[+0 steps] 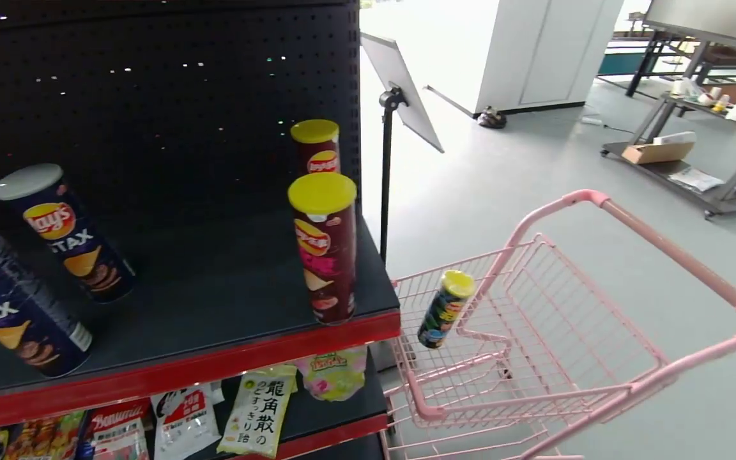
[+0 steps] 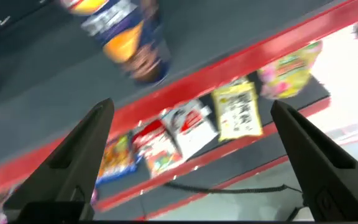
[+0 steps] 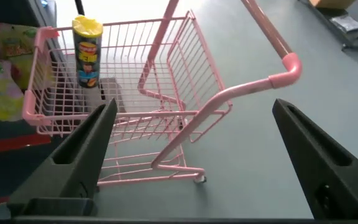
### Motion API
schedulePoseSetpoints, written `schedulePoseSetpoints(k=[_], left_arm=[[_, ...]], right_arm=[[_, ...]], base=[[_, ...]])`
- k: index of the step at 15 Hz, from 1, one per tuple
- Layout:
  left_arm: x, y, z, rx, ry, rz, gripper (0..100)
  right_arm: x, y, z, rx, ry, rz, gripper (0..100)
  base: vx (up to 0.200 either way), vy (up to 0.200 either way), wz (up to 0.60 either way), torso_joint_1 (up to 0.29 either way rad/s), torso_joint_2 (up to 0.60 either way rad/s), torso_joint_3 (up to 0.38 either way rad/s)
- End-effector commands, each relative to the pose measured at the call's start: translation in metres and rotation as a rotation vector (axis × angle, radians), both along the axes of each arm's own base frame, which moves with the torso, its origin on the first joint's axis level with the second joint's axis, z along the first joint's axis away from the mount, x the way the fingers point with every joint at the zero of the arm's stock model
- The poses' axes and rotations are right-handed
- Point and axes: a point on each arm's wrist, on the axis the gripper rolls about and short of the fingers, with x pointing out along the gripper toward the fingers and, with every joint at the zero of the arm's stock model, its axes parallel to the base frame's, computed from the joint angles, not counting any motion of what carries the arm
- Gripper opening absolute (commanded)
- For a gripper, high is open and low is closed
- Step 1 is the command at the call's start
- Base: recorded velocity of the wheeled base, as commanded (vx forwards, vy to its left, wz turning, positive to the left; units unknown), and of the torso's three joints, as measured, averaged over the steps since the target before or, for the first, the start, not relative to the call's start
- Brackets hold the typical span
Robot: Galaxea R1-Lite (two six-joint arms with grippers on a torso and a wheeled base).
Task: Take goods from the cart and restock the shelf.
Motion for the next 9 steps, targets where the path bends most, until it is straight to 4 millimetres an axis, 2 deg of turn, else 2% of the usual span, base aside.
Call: schedulePoseSetpoints(k=[1, 7, 9], left_arm=[[0.000, 0.001, 0.000, -0.001, -0.004, -0.021, 100], [-0.016, 0.005, -0.005, -0.062, -0.080, -0.215, 100], [-0.020, 0.006, -0.012, -0.065, -0.093, -0.216, 100]], right_arm=[[0.000, 0.000, 0.000, -0.001, -0.001, 0.002, 100], [0.000, 0.000, 0.000, -0.001, -0.001, -0.003, 100], [0.000, 0.000, 0.000, -0.001, 0.001, -0.003, 100]], base=[[0.000, 0.000, 0.00, 0.000, 0.00, 0.000], [0.000, 0.000, 0.00, 0.000, 0.00, 0.000], [0.000, 0.000, 0.00, -0.119, 0.26, 0.156]])
